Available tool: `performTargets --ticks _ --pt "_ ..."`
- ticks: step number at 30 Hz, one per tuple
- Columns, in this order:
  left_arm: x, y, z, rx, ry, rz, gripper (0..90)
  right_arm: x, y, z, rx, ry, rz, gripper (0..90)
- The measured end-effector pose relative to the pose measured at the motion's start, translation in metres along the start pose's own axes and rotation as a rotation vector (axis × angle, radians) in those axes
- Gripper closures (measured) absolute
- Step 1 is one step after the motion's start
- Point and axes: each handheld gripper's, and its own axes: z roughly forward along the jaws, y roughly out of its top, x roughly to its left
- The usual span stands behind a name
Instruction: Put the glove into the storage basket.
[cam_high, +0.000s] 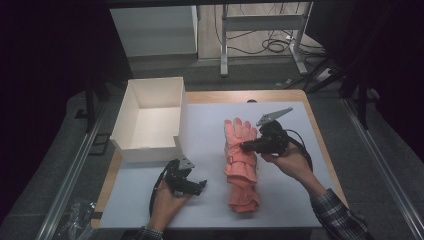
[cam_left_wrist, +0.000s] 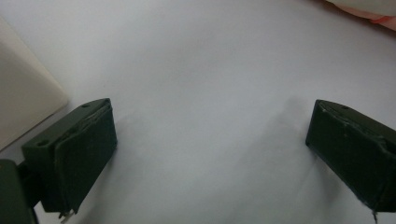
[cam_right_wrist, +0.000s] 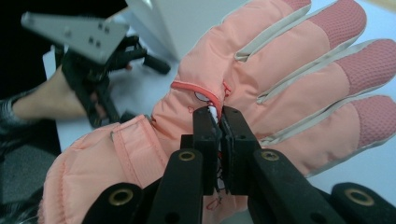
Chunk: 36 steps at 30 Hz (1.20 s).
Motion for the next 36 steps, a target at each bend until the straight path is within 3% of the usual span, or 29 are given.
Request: performTargets --ticks 6,11,15,19,23,26,31,36 --pt "0.0 0.0 0.0 0.002 -0.002 -0.002 2.0 0.006 -0.027 -0.005 0.026 0.009 0.014 84.8" --pt "0.0 0.0 0.0 0.0 -0.001 -0.002 2.0 0.011 -0.043 0.007 0.049 0.033 0.019 84.0" --pt "0.0 0.0 0.0 0.0 0.001 0.001 2.0 0.014 -0.052 0.02 0.074 -0.018 0.009 83.6" --pt "0.0 0.0 0.0 0.0 0.001 0.001 2.0 0.012 -0.061 0.029 0.07 -0.027 0.028 83.6" --pt "0.0 0.0 0.0 0.0 0.001 0.001 2.0 0.015 -0.066 0.035 0.066 -0.05 0.01 83.2" --pt "0.0 0.0 0.0 0.0 0.001 0.001 2.0 0.017 -0.066 0.034 0.061 -0.063 0.001 77.7" --pt "0.0 0.0 0.0 0.0 0.001 0.004 2.0 0.02 -0.059 0.021 0.03 -0.083 -0.029 59.7" --pt "0.0 0.0 0.0 0.001 0.0 0.002 2.0 0.017 -0.057 0.002 -0.02 -0.111 -0.035 56.0"
